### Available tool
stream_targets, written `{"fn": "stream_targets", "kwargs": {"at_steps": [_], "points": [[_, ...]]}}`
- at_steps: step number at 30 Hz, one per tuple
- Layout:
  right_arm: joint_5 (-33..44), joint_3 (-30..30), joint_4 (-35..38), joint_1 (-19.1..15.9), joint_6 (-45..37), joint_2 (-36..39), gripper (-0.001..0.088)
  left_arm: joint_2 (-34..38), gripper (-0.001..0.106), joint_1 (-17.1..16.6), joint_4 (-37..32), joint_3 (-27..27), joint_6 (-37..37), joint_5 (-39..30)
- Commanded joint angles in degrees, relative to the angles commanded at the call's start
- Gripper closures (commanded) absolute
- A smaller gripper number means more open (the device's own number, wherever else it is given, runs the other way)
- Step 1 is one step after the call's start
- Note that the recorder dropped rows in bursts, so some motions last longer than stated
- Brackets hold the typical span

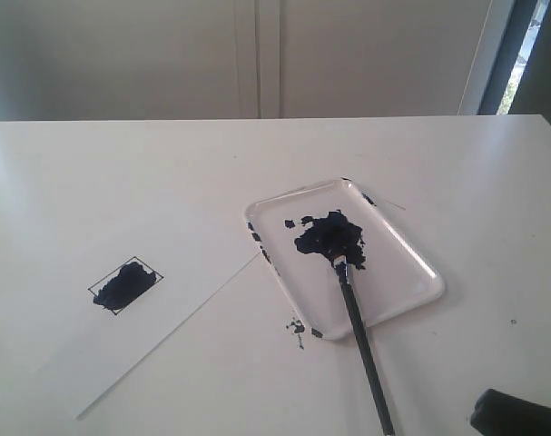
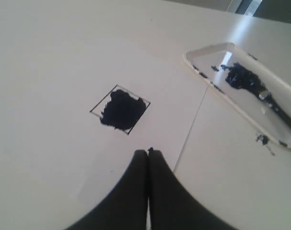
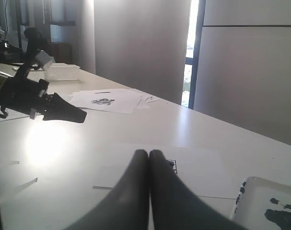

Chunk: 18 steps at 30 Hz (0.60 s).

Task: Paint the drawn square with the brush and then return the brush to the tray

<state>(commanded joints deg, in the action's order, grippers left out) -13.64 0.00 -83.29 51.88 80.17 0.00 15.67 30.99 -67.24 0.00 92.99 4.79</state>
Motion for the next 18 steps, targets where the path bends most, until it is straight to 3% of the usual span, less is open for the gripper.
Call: {"fn": "stream_targets", "kwargs": {"at_steps": [8,18], "points": [[-0.1,0.0,0.0,0.0,0.0,0.0,0.0868,-15.7,0.105,0.0,-0.8,0.0,-0.1,-1.1],[-2.3,0.0,0.0,0.0,0.0,0.0,0.0868,-15.7,0.105,-0.1,-0.7,0.0,0.2,-3.0]]}}
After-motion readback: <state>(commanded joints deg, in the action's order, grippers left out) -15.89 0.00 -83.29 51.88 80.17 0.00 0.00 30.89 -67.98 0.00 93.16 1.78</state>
